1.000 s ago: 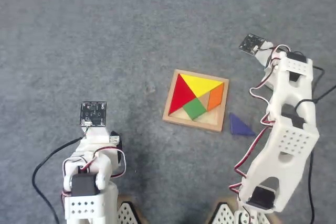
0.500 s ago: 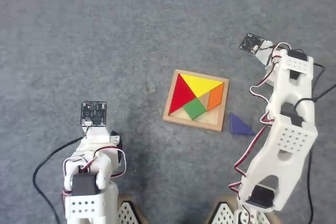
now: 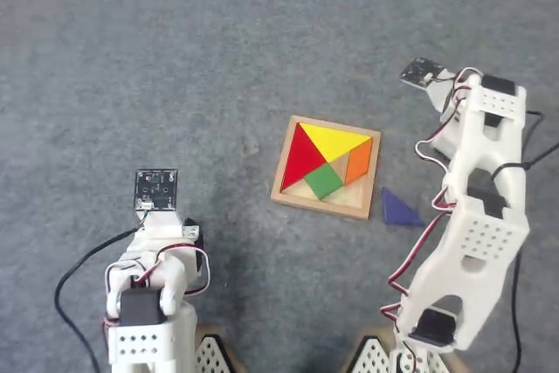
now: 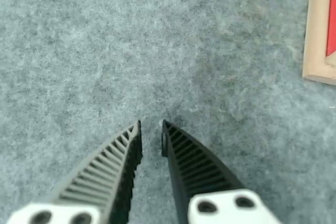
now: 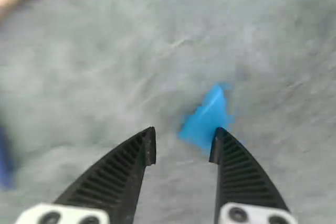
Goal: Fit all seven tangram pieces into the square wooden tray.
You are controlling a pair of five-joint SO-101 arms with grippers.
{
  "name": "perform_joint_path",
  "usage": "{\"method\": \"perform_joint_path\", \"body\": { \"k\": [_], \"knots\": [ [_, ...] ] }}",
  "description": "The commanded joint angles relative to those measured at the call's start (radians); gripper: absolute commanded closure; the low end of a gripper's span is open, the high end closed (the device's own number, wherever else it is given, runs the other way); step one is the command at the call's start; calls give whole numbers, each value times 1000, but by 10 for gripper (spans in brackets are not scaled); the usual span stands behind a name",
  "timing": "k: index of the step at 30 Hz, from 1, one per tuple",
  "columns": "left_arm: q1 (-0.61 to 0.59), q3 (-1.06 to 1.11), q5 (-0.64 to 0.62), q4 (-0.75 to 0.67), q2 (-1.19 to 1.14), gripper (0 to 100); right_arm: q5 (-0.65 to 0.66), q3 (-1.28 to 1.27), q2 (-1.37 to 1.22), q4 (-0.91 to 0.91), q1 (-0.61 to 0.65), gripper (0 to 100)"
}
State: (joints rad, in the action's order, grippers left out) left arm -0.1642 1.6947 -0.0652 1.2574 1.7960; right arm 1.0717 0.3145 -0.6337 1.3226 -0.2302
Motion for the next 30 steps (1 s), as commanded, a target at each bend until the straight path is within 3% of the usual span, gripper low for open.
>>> {"method": "perform_joint_path", "body": {
  "k": [1, 13, 17, 30],
  "knots": [
    [-5, -12, -8, 5, 20, 943, -92, 14, 74, 125, 41, 842],
    [-5, -12, -8, 5, 20, 943, -164, 207, 65, 96, 1, 839],
    [-5, -12, -8, 5, 20, 943, -152, 219, 45, 4, 2, 839],
    [-5, -12, -8, 5, 20, 943, -84, 224, -157, -42, -27, 839]
  ]
}}
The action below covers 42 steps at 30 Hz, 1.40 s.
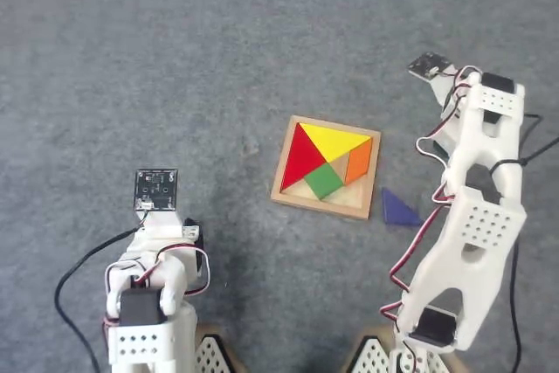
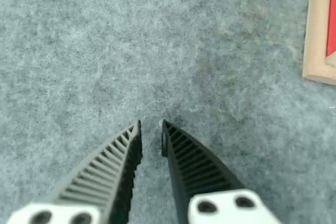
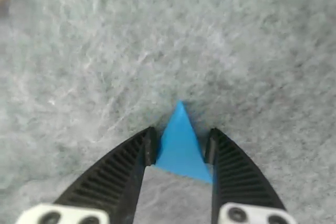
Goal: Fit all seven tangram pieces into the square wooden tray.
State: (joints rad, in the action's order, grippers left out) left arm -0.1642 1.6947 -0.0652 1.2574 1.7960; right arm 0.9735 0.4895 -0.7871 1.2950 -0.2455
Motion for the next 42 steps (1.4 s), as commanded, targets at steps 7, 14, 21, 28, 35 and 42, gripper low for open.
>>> {"method": "perform_joint_path", "body": {
  "k": [7, 14, 21, 28, 35, 42],
  "knots": [
    [-5, -12, -8, 5, 20, 943, 11, 49, 38, 50, -12, 840],
    [-5, -12, -8, 5, 20, 943, 14, 46, 111, 134, -8, 754],
    [-5, -12, -8, 5, 20, 943, 14, 43, 77, 130, -10, 784],
    [-5, -12, -8, 5, 20, 943, 8, 48, 4, 94, -10, 853],
    [-5, -12, -8, 5, 20, 943, -97, 48, 94, 174, 30, 902],
    [-5, -12, -8, 5, 20, 943, -222, 43, 348, 341, 150, 907]
  ]
}}
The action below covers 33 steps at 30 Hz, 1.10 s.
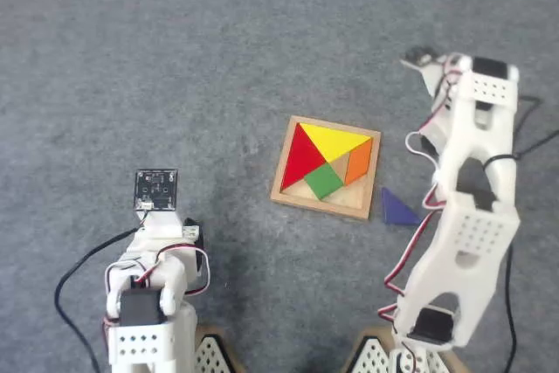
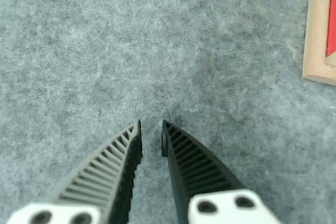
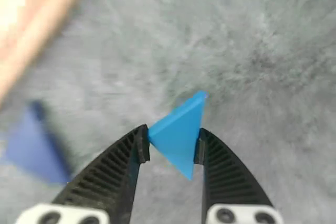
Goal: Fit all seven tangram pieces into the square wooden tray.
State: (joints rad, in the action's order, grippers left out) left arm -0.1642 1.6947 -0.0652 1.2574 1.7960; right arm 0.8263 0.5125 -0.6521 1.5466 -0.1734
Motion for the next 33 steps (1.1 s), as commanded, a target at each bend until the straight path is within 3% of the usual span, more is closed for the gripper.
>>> {"method": "perform_joint_path", "body": {
  "k": [1, 5, 9, 17, 24, 27, 33],
  "knots": [
    [-5, -12, -8, 5, 20, 943, -92, 18, 246, 116, 99, 907],
    [-5, -12, -8, 5, 20, 943, -135, 12, 361, 232, 176, 908],
    [-5, -12, -8, 5, 20, 943, -153, -137, 473, 231, 248, 907],
    [-5, -12, -8, 5, 20, 943, -238, -646, 693, -59, 513, 904],
    [-5, -12, -8, 5, 20, 943, -322, -743, 631, -216, 673, 904],
    [-5, -12, -8, 5, 20, 943, -445, -703, 552, -259, 730, 906],
    [-5, -12, -8, 5, 20, 943, -925, -512, 354, -272, 751, 906]
  ]
}}
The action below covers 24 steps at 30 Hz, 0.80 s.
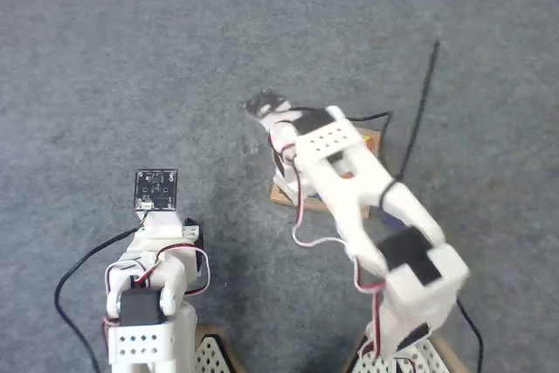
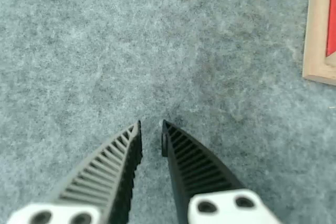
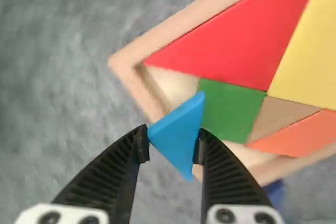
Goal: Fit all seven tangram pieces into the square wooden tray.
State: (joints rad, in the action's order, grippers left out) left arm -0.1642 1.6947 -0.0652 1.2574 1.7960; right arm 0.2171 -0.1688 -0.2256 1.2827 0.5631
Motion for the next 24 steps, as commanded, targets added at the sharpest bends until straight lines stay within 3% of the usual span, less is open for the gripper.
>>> {"method": "perform_joint_path", "body": {
  "k": [1, 6, 9, 13, 20, 24],
  "knots": [
    [-5, -12, -8, 5, 20, 943, -411, 210, -104, -7, 16, 904],
    [-5, -12, -8, 5, 20, 943, -919, 443, -225, 104, 12, 903],
    [-5, -12, -8, 5, 20, 943, -1082, 554, -277, 199, -5, 902],
    [-3, -12, -8, 5, 20, 943, -1100, 644, -334, 249, -4, 891],
    [-5, -12, -8, 5, 20, 943, -1068, 680, -348, 249, 68, 653],
    [-5, -12, -8, 5, 20, 943, -1022, 680, -348, 246, 65, 615]
  ]
}}
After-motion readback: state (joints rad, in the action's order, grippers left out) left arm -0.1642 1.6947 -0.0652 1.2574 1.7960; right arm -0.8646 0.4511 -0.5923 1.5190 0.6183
